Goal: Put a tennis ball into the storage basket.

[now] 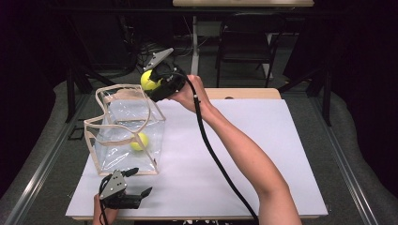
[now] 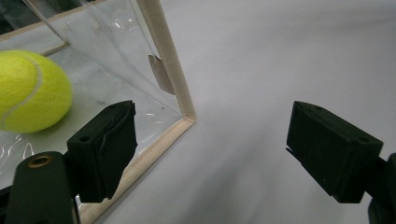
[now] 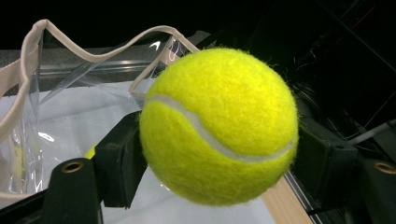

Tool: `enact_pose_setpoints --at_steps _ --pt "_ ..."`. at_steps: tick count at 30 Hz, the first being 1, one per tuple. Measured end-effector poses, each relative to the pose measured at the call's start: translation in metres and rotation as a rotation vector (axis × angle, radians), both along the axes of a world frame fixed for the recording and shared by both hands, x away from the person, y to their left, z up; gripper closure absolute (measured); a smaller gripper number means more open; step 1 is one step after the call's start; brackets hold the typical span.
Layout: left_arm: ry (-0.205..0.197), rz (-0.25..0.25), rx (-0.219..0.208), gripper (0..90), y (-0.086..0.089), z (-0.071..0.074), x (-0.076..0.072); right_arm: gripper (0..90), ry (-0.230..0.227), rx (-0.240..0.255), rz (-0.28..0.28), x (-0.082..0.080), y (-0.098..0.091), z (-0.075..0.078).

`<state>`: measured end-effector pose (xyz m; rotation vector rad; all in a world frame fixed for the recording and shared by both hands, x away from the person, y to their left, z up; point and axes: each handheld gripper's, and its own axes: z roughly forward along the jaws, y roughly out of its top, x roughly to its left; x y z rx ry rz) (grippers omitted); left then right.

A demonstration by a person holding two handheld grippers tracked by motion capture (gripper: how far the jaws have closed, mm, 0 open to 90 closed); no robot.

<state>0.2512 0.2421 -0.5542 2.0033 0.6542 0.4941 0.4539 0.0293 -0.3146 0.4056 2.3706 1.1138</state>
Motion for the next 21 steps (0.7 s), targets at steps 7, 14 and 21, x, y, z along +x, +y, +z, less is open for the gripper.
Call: enact_pose_setpoints --at_steps 7,14,21 --pt "-0.001 0.000 -0.001 15.9 0.000 0.000 0.000 25.9 -0.002 -0.008 0.012 -0.002 0.010 0.000" --pt "0.000 0.000 -0.002 15.9 0.000 0.000 0.000 26.0 -0.008 -0.011 0.023 -0.003 0.018 0.000" --pt "0.000 -0.001 -0.002 15.9 0.000 0.000 0.000 25.9 -0.009 -0.008 0.027 -0.004 0.024 -0.001"
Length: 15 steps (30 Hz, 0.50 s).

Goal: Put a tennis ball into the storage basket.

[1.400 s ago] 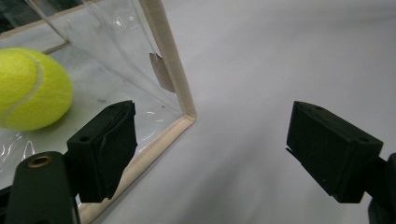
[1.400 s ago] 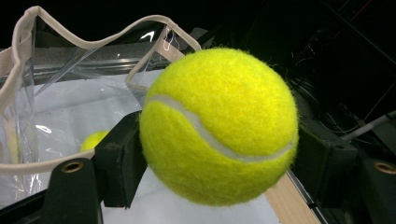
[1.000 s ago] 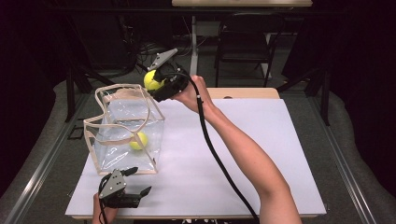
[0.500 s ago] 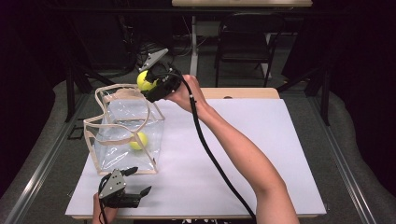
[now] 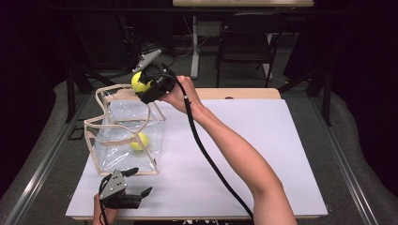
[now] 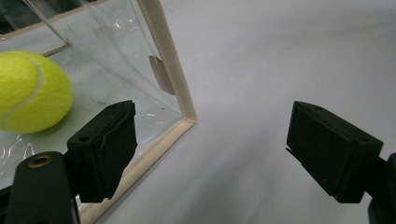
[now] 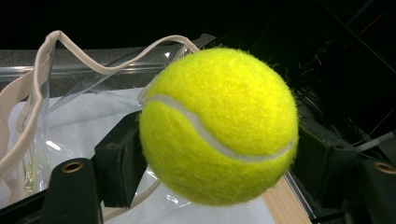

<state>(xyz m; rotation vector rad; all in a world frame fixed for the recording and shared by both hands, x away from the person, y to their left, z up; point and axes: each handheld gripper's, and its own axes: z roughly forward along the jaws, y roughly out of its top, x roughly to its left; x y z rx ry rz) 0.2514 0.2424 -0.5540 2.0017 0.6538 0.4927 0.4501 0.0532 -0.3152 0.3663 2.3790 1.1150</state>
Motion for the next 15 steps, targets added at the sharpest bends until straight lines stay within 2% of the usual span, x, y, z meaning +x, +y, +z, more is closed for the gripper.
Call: enact_pose_setpoints --at_steps 15 --pt "0.002 0.000 0.001 15.9 0.0000 -0.0001 0.0001 25.9 0.007 0.012 0.008 -0.0009 0.0103 -0.0055"
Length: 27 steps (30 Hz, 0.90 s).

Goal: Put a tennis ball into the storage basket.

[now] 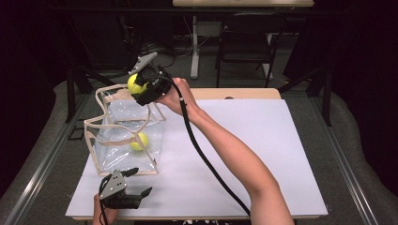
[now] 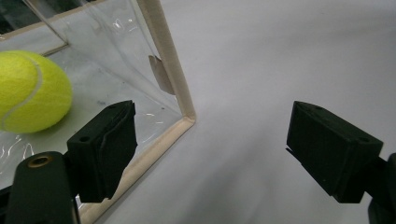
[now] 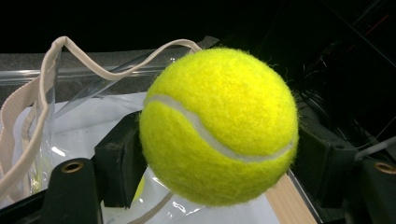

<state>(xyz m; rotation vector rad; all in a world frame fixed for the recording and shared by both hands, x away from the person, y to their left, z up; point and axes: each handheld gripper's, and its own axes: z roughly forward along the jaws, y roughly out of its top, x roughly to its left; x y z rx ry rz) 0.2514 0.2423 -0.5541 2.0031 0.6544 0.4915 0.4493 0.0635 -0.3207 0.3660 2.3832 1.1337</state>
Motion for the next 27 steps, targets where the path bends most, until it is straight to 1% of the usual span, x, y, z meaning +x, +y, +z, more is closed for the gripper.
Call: enact_pose_setpoints --at_steps 2,10,27 --pt "0.000 0.000 0.000 15.9 0.000 0.000 0.000 25.9 0.008 0.005 0.002 -0.001 0.002 -0.001" --pt "-0.001 0.000 0.000 15.9 0.000 0.000 0.000 25.9 0.015 0.005 0.014 -0.001 0.007 -0.005" --pt "-0.002 0.001 0.001 15.9 0.000 0.000 0.000 25.9 0.034 -0.026 0.037 -0.005 0.018 -0.015"
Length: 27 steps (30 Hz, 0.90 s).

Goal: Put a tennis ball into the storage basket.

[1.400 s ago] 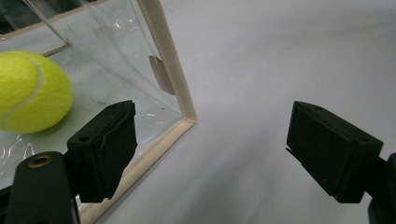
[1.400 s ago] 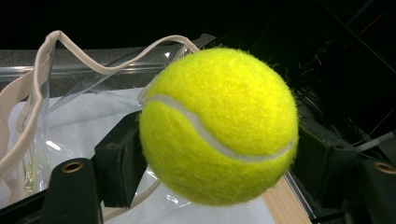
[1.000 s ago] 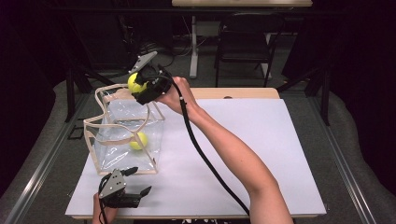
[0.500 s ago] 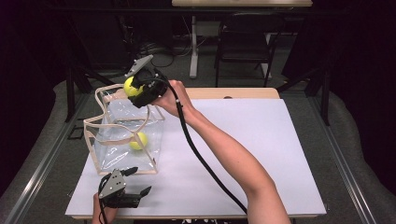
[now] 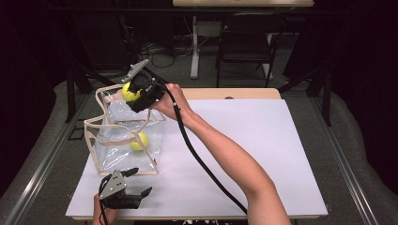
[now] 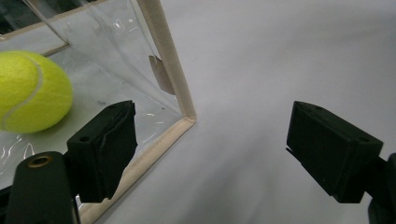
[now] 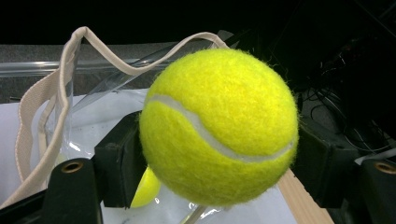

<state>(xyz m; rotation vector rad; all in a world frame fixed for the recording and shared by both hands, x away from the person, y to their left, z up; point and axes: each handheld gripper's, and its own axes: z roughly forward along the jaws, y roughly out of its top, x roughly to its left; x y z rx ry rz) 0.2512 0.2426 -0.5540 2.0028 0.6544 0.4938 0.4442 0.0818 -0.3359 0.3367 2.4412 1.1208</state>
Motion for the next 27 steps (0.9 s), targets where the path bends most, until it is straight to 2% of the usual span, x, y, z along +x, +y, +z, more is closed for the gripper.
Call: enact_pose_setpoints --at_steps 27 --pt "-0.002 0.000 -0.003 15.9 0.000 0.000 0.000 25.8 0.038 -0.064 0.018 -0.001 0.013 -0.014"
